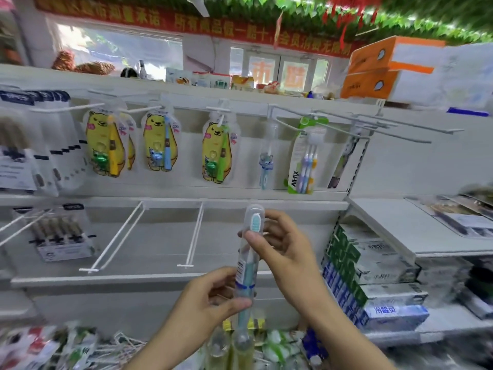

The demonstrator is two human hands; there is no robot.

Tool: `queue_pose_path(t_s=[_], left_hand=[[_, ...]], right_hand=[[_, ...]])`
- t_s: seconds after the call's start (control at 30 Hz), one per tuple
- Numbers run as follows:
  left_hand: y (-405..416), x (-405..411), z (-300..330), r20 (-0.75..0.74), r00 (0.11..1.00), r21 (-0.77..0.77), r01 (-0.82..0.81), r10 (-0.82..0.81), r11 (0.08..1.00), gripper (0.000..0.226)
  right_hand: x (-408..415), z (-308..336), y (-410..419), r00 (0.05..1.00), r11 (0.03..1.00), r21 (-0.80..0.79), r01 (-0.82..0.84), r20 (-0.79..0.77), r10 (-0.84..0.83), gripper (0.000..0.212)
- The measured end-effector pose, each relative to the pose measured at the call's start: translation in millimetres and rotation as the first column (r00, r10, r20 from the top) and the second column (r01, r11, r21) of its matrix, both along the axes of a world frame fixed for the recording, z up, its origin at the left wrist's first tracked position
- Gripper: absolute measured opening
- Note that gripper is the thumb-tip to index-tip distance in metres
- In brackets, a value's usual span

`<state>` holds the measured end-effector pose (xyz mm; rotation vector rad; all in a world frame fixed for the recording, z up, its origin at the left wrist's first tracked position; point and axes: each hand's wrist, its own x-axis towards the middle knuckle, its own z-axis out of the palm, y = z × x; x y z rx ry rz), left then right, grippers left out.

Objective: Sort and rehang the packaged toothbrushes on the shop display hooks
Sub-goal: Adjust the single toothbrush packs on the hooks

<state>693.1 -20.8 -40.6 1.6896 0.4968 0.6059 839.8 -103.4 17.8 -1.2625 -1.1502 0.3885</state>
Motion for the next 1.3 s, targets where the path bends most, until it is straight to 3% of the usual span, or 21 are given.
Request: queue_pose_path(t_s=[0.37,0.5,0.73,1.3], left_hand=[[5.2,27.0,20.6,-0.008,0.998,0.061,0.058,-0.058,0.996,0.039],[9.1,36.6,34.3,-0.011,0.99,0.095,0.139,-0.138,0.986,0.042],[19.1,64.0,44.3,0.025,0.981,0.144,0.187,-0.193,0.972,0.046],[51.4,111.6,38.4,0.04,0.994,0.178,0.094,-0.103,0.98,0.049]], right_hand=[[23.3,40.0,-7.2,0.997,0.993,0.087,0.076,0.019,-0.078,0.035],[30.1,57.9,-11.0,0.989,0.984,0.132,0.116,0.076,-0.127,0.029],[48.6,75.9,-0.1,0.974,0.965,0.153,0.213,0.042,-0.222,0.019],[98.4,78.1,41.7,0.987,0.977,0.174,0.127,0.075,-0.142,0.022]])
